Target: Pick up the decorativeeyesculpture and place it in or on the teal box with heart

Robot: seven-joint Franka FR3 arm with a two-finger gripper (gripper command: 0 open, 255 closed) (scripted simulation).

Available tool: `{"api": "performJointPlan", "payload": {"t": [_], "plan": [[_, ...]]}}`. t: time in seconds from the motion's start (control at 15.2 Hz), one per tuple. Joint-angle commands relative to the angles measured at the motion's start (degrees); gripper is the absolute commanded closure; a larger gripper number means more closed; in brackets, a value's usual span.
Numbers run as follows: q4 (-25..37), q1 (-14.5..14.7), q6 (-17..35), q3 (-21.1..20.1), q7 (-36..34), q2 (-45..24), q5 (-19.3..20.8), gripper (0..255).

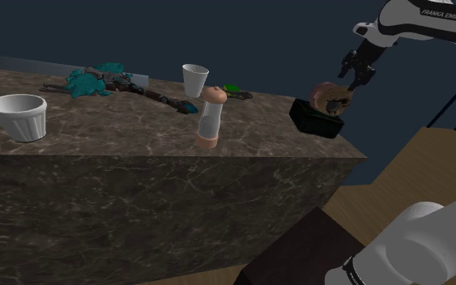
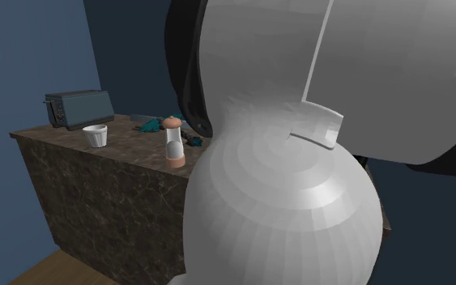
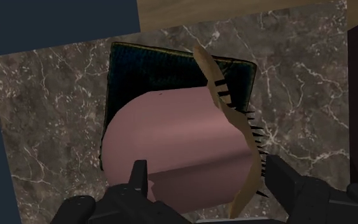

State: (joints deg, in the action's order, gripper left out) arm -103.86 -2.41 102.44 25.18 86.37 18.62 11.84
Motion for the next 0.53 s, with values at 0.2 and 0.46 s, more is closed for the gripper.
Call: {"api": "performJointPlan", "payload": {"t": [0.2,0.46], "plan": [[1.9,0.1,-1.8,-0.1,0.2,-0.2,-0.1,0],[7.7,0.3,-7.2,-0.7,0.4,-0.6,-0.4,0]]}}
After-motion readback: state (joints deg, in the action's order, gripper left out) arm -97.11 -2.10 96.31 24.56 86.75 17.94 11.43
